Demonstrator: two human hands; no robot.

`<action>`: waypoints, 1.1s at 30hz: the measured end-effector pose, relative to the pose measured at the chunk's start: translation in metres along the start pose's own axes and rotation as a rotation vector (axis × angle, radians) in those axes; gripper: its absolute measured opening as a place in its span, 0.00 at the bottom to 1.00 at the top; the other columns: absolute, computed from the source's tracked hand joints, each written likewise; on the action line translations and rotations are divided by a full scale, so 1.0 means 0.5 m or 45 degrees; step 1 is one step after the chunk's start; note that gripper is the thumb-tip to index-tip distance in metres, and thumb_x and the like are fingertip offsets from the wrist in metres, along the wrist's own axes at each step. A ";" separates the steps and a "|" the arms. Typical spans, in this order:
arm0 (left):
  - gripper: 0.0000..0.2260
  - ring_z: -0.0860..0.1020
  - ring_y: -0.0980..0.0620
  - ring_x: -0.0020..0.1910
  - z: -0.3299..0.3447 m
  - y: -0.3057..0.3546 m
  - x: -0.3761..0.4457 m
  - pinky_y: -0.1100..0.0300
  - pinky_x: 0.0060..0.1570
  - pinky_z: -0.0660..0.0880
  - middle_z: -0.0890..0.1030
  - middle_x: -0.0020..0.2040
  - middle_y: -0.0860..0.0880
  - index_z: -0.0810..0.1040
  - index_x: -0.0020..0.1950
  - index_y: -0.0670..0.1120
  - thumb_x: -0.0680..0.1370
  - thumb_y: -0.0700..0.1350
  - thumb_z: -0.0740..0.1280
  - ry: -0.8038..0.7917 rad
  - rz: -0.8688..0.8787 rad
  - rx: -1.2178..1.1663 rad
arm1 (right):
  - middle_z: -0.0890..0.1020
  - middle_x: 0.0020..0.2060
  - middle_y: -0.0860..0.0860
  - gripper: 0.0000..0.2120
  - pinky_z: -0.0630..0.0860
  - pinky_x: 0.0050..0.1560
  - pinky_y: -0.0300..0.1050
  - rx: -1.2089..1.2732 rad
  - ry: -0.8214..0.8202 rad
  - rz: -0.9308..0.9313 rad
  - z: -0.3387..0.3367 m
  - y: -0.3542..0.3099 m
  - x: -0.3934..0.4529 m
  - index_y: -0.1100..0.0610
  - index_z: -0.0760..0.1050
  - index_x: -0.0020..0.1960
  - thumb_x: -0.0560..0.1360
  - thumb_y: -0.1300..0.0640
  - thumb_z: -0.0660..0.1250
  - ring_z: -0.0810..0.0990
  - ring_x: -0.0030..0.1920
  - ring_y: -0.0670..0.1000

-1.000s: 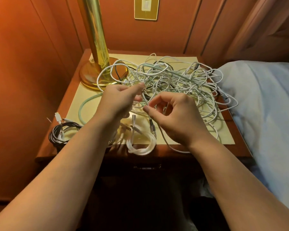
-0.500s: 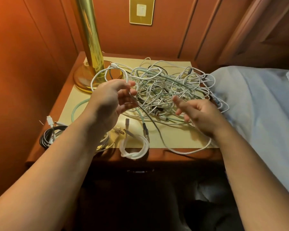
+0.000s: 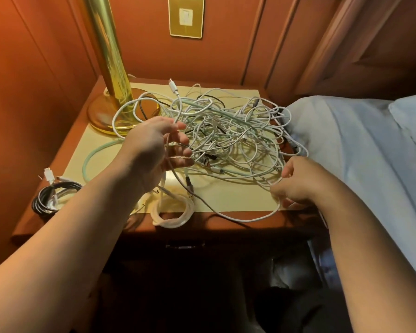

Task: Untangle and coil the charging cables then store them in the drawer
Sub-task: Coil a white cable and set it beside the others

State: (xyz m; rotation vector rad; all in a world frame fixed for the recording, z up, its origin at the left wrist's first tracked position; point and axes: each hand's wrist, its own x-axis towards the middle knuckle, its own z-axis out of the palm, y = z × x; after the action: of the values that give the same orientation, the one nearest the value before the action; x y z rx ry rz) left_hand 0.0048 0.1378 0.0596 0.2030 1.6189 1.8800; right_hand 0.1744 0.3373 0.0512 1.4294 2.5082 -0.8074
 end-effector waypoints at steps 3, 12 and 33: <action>0.06 0.61 0.56 0.25 0.006 -0.002 0.001 0.63 0.20 0.59 0.65 0.30 0.52 0.74 0.53 0.43 0.83 0.41 0.58 -0.009 -0.041 -0.062 | 0.83 0.31 0.53 0.09 0.75 0.29 0.42 0.339 0.023 -0.085 -0.007 0.009 0.001 0.57 0.75 0.47 0.72 0.63 0.74 0.82 0.29 0.52; 0.22 0.59 0.54 0.24 0.103 -0.062 -0.060 0.62 0.24 0.57 0.66 0.25 0.54 0.80 0.45 0.35 0.73 0.56 0.77 -0.375 0.091 0.403 | 0.83 0.31 0.50 0.05 0.72 0.28 0.37 1.057 0.010 -0.485 -0.003 -0.006 -0.014 0.58 0.78 0.49 0.77 0.64 0.73 0.75 0.30 0.46; 0.13 0.63 0.54 0.22 0.110 -0.056 -0.045 0.60 0.28 0.57 0.66 0.26 0.51 0.69 0.30 0.48 0.75 0.40 0.62 -0.250 -0.174 0.103 | 0.89 0.42 0.49 0.08 0.84 0.42 0.51 0.811 -0.087 -0.664 0.059 -0.037 0.044 0.46 0.87 0.49 0.72 0.55 0.81 0.88 0.46 0.54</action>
State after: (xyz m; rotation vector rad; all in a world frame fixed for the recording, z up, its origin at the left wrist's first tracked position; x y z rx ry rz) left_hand 0.0604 0.1718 0.0524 0.2945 1.5362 1.6399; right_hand 0.1434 0.3310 0.0250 0.8105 2.7265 -1.8365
